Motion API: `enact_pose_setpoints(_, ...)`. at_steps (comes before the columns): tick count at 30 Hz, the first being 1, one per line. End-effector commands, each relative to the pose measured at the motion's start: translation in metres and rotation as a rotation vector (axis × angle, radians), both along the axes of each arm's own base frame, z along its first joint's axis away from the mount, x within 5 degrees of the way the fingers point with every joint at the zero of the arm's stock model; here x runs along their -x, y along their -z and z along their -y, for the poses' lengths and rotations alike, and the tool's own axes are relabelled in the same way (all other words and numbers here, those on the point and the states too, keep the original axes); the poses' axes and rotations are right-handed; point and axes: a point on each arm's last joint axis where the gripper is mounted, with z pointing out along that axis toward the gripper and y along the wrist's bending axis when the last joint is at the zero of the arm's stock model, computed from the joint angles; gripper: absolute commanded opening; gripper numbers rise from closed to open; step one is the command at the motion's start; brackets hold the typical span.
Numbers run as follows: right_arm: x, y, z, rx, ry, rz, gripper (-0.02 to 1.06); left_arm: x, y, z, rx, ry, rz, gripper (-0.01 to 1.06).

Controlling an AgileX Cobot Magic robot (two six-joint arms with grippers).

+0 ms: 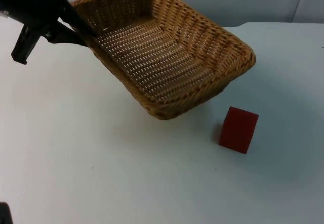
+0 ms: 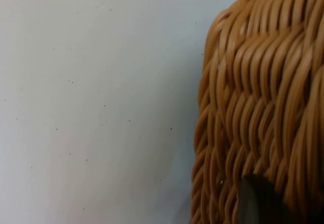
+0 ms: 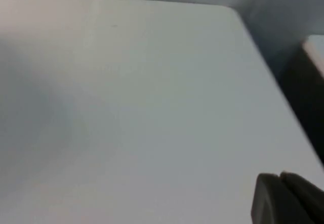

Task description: Pick up the basket with the left hand and place the cube into the basket with the right hand.

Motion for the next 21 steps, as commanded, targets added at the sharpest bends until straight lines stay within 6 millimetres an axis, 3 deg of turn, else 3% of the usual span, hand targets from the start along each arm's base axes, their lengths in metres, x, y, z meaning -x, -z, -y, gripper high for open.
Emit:
enact_pose_setpoints(1, -0.003, -0.004, 0.011, 0.057, 0.101, -0.018, 0.03, -0.001, -0.012, 0.003, 0.037, -0.012, 0.017, 0.00)
enact_pose_setpoints(4, -0.020, -0.005, 0.012, 0.045, 0.098, -0.095, 0.03, -0.001, -0.012, 0.003, 0.037, -0.012, 0.017, 0.00)
enact_pose_setpoints(6, -0.041, -0.004, 0.011, 0.019, 0.085, -0.176, 0.03, -0.001, -0.012, 0.003, 0.037, -0.012, 0.017, 0.00)
enact_pose_setpoints(9, -0.093, 0.006, 0.004, -0.055, 0.072, -0.326, 0.03, -0.001, -0.012, 0.003, 0.037, -0.012, 0.017, 0.00)
enact_pose_setpoints(10, -0.093, 0.006, 0.004, -0.055, 0.072, -0.326, 0.03, -0.001, -0.012, 0.003, 0.037, -0.012, 0.017, 0.00)
enact_pose_setpoints(14, -0.175, 0.035, -0.017, -0.212, -0.048, -0.467, 0.03, -0.001, -0.012, 0.003, 0.037, -0.012, 0.017, 0.00)
enact_pose_setpoints(15, -0.175, 0.035, -0.017, -0.212, -0.048, -0.467, 0.03, -0.001, -0.012, 0.003, 0.037, -0.012, 0.017, 0.00)
enact_pose_setpoints(20, -0.256, 0.084, -0.043, -0.415, -0.102, -0.636, 0.03, -0.001, -0.012, 0.003, 0.037, -0.012, 0.017, 0.00)
enact_pose_setpoints(21, -0.256, 0.084, -0.043, -0.415, -0.102, -0.636, 0.03, -0.001, -0.012, 0.003, 0.037, -0.012, 0.017, 0.00)
